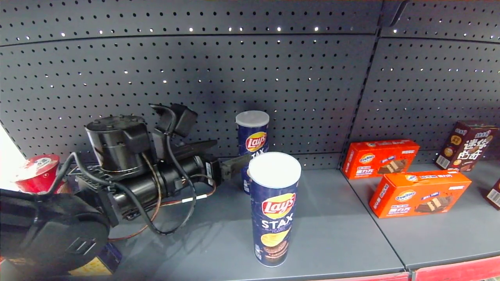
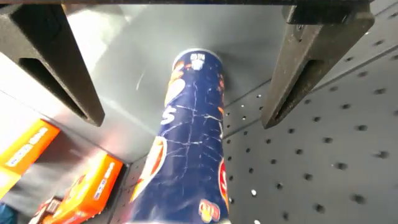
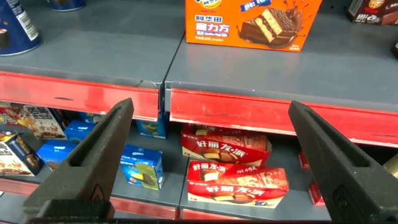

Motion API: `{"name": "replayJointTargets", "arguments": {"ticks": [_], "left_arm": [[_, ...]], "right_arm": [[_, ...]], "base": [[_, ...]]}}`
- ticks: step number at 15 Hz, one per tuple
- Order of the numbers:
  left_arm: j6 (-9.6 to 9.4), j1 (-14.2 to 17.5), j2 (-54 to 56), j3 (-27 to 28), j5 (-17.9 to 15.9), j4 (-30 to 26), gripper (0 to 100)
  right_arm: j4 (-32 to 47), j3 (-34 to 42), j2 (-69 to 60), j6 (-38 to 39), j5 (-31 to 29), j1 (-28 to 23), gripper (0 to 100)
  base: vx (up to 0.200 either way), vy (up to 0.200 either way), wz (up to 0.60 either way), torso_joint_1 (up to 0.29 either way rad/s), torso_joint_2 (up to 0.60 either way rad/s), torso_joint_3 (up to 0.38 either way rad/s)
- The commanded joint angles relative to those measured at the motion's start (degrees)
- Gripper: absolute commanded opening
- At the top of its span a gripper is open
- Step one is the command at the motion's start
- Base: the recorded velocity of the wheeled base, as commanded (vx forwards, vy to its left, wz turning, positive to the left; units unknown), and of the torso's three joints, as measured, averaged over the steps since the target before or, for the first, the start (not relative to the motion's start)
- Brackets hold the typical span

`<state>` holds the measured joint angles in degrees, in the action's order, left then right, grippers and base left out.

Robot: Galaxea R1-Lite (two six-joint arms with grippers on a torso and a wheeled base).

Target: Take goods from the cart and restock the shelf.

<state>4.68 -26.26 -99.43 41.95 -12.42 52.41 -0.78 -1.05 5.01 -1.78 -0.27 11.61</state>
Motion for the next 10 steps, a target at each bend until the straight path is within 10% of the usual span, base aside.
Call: {"name": "replayJointTargets", "arguments": {"ticks": [1,10], "left_arm": [[-0.02,0.7,7.5,-3.3,0.0,-0.6,100],[-0.81,0.6,32.0,-6.0,10.8,-13.6,100]], "right_arm": [[0.0,0.0,0.1,-0.1,0.0,0.0,100],[-0.2,0.1,0.1,-0.1,0.3,0.1,100]], "base": [[0.000,0.000,0.00,0.000,0.00,0.000],[0.000,0.000,0.00,0.000,0.00,0.000]]}}
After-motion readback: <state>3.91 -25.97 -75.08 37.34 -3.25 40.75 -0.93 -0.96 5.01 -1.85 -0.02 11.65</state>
